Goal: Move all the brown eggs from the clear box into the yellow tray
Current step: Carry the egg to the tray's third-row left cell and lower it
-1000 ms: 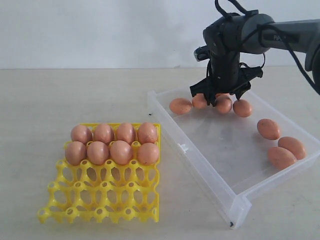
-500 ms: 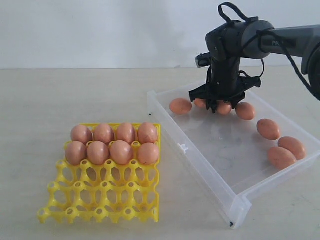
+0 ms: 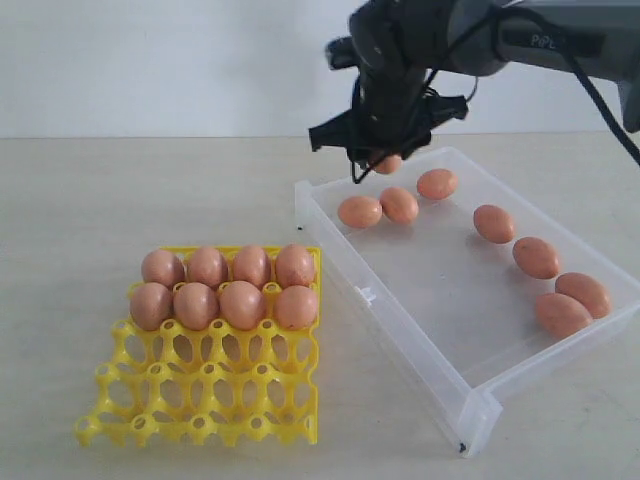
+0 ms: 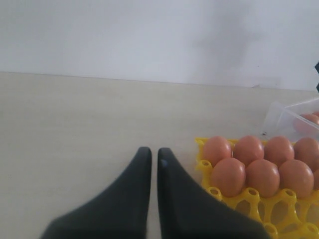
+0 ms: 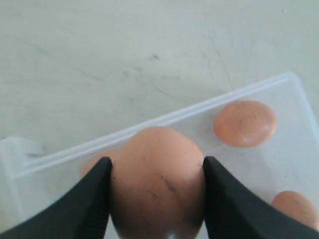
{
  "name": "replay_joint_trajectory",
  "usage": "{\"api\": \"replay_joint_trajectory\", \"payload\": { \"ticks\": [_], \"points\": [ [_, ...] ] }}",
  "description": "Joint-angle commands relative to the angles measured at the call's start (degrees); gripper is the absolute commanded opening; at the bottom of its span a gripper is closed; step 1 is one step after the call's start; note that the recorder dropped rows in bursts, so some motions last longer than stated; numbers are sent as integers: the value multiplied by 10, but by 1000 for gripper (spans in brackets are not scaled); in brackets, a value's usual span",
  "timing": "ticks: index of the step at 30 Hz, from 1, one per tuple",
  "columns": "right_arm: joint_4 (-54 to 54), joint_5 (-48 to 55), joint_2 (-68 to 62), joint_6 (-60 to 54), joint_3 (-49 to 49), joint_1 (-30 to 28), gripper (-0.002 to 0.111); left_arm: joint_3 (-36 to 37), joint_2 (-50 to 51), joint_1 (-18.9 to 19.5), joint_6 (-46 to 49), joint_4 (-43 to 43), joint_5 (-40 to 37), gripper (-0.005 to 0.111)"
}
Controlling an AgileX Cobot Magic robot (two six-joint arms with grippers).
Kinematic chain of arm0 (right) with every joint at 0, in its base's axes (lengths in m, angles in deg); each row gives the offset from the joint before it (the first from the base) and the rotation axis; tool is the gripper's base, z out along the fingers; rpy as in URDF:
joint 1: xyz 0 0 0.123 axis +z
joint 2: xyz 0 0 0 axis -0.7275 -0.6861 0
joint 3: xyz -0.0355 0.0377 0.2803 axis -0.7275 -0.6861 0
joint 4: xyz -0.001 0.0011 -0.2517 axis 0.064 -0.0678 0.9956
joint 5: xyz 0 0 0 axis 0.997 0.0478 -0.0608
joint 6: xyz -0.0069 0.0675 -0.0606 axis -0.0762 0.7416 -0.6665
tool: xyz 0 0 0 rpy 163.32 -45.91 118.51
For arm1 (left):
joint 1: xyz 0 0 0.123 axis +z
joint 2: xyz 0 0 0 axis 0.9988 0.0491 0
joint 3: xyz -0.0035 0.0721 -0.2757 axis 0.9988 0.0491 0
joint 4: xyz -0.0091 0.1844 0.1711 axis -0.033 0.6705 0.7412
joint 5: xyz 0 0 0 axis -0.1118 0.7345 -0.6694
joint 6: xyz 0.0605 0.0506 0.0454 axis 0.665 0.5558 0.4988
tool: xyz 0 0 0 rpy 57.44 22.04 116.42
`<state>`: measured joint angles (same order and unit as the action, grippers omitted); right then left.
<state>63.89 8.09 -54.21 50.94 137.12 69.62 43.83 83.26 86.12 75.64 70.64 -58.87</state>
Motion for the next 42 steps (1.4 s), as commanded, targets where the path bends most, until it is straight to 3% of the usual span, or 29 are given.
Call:
{"api": "replay_joint_trajectory", "payload": {
  "ticks": [1, 8, 12, 15, 19, 23, 24, 27, 29, 30, 31, 32, 33, 35, 37, 39, 42],
  "points": [
    [134, 55, 32, 87, 1, 58, 0, 2, -2, -2, -5, -2, 4, 4],
    [323, 89, 56, 116, 0, 131, 0, 2, -2, -2, -5, -2, 4, 4],
    [348, 139, 63, 63, 0, 161, 0, 2, -2, -2, -5, -2, 4, 4],
    [353, 178, 63, 3, -4, 164, 0, 2, -2, -2, -5, -2, 4, 4],
    [449, 160, 92, -50, -83, 152, 0, 2, -2, -2, -5, -2, 4, 4],
    [478, 20, 161, -123, -227, 129, 0, 2, -2, -2, -5, -2, 4, 4],
    [473, -52, 206, -191, -312, 116, 0, 2, -2, -2, -5, -2, 4, 4],
    [451, -124, 287, -206, -446, 100, 0, 2, -2, -2, -5, -2, 4, 4],
    [377, -217, 345, -130, -507, 102, 0, 2, -2, -2, -5, -2, 4, 4],
    [251, -334, 384, -82, -537, 102, 0, 2, -2, -2, -5, -2, 4, 4],
    [199, -386, 401, -75, -550, 102, 0, 2, -2, -2, -5, -2, 4, 4],
    [72, -530, 420, -68, -584, 103, 0, 2, -2, -2, -5, -2, 4, 4],
    [12, -636, 420, -51, -608, 103, 0, 2, -2, -2, -5, -2, 4, 4],
    [50, -820, 400, -12, -641, 103, 0, 2, -2, -2, -5, -2, 4, 4],
    [141, -935, 352, -3, -642, 103, 0, 2, -2, -2, -5, -2, 4, 4],
    [192, -1002, 283, -12, -625, 103, 0, 2, -2, -2, -5, -2, 4, 4],
    [176, -1053, 183, 31, -583, 103, 0, 2, -2, -2, -5, -2, 4, 4]
  ]
}}
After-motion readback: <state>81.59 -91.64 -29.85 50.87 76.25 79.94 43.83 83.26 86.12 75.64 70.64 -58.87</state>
